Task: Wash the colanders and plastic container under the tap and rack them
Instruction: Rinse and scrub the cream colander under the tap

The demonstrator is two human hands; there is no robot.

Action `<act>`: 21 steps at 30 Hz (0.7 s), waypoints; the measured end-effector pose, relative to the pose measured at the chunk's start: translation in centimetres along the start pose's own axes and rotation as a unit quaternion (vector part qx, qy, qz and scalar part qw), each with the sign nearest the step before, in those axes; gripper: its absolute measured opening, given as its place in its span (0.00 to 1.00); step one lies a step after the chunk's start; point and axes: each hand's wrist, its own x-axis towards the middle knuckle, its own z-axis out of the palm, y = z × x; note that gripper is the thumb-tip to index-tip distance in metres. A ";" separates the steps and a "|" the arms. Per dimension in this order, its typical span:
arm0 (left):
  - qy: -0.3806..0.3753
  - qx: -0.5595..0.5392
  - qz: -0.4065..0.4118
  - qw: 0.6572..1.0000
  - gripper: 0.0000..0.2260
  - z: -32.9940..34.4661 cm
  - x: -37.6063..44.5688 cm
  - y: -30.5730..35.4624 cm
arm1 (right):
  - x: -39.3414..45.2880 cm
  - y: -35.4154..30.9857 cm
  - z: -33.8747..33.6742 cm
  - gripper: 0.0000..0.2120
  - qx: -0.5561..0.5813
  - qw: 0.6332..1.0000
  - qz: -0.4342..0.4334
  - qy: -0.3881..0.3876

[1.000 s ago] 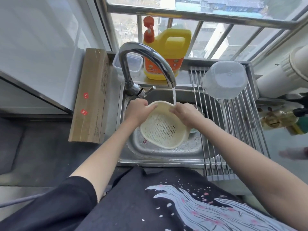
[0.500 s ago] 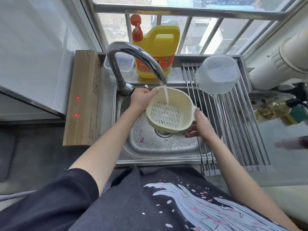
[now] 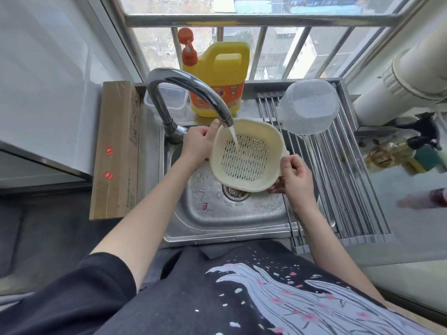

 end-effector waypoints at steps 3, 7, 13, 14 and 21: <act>-0.010 0.003 0.010 1.000 0.24 -0.2 -0.6 -0.7 | -0.3 0.2 -0.3 0.11 -0.007 1.000 -0.024 0.010; -0.065 -0.038 0.004 0.997 0.17 -0.3 -1.5 -0.6 | -0.5 1.2 -1.2 0.11 -0.006 1.000 -0.019 0.014; -0.099 0.183 0.131 0.969 0.13 -1.0 -3.9 -1.8 | -0.9 3.9 -2.0 0.05 -0.077 0.990 0.100 -0.056; -0.076 0.239 0.179 0.951 0.13 -1.0 -4.6 -2.4 | -0.8 4.5 -2.0 0.08 -0.058 0.983 0.156 -0.080; -0.051 0.404 0.623 0.668 0.12 -0.3 -9.4 -6.7 | -0.5 6.5 -1.3 0.33 0.364 0.819 0.439 -0.057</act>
